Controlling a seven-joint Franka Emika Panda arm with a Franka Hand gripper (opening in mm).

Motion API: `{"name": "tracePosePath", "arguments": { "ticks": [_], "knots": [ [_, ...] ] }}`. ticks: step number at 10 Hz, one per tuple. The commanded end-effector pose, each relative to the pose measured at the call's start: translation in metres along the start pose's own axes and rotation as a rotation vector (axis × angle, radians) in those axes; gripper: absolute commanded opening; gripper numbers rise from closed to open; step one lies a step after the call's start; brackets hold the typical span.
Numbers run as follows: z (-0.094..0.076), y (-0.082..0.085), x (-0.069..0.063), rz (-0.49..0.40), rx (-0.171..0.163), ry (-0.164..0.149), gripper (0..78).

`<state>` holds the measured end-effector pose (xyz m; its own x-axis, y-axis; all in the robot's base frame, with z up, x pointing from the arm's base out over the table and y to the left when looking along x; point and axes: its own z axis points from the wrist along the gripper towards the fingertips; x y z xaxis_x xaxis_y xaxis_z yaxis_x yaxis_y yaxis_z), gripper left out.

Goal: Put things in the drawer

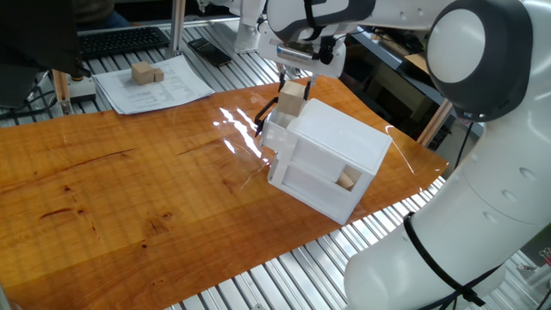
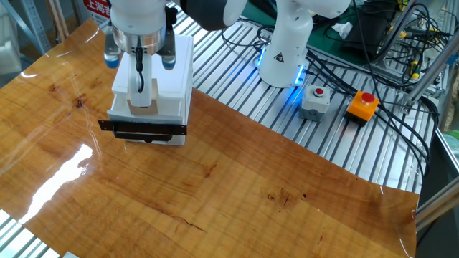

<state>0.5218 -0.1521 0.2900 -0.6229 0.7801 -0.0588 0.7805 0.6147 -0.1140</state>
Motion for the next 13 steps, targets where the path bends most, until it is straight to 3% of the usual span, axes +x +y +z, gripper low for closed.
{"name": "tracePosePath", "arguments": {
  "ticks": [1,12,13],
  "knots": [
    [0.0039,-0.0037,-0.0013,-0.002,0.013,-0.004,1.3],
    [0.0124,0.0022,0.0000,0.041,0.027,-0.017,1.3],
    [0.0113,0.0014,-0.0002,0.027,0.058,-0.021,1.3]
  ]
}}
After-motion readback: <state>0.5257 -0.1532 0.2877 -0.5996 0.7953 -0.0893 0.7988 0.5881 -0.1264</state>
